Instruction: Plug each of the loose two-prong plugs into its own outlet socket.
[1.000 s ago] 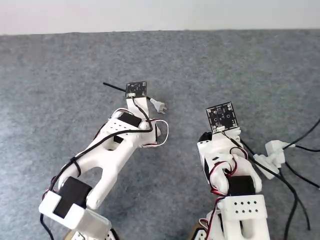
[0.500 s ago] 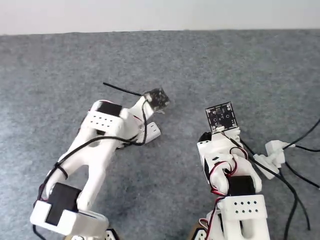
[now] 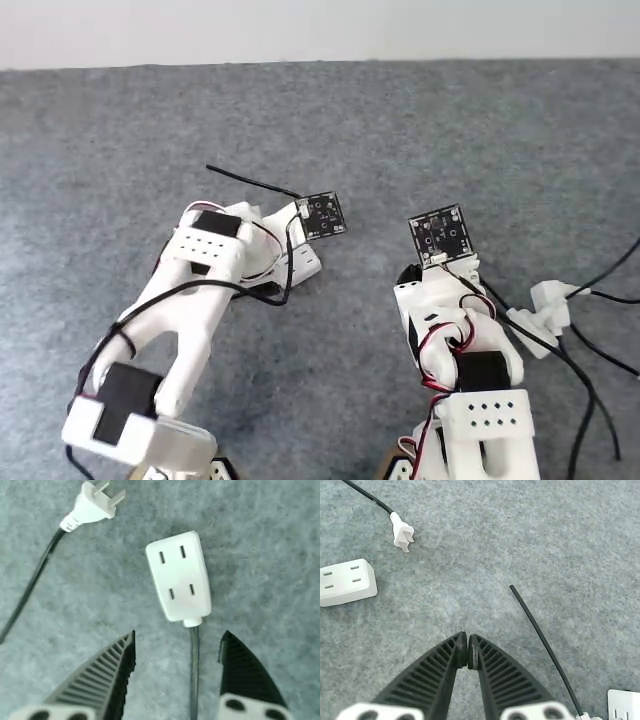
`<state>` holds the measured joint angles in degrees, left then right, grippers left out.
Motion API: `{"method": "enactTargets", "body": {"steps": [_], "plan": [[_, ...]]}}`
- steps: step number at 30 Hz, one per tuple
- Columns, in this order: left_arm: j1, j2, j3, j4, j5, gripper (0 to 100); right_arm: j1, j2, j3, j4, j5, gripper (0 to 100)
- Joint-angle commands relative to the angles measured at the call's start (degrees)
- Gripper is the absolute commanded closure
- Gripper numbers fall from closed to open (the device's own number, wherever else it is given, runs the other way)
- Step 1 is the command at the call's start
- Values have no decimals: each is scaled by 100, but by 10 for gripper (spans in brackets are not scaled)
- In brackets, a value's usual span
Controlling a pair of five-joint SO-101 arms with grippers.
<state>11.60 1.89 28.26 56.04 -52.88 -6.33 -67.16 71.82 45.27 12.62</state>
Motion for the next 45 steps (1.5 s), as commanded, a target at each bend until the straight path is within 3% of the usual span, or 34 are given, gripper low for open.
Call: {"method": "enactTargets", "body": {"steps": [1,6,12,18,23,32,39,45], "plan": [[26,466,-558,-79,-44,739,57,-101,-70,-75,79,990],[114,1240,-1297,334,-18,739,57,-101,-70,-75,79,990],[343,1574,-1877,519,914,739,31,-101,-70,-75,79,990],[536,1618,-1903,501,1609,739,40,-101,-70,-75,79,990],[501,1618,-1886,536,1714,744,57,-101,-70,-75,79,990],[756,1626,-1552,615,1846,919,40,-101,-70,-75,79,990],[1415,1609,-1631,1134,4844,988,31,-101,-70,-75,79,990],[1512,1618,-2343,2013,7446,987,31,-101,-70,-75,79,990]]}}
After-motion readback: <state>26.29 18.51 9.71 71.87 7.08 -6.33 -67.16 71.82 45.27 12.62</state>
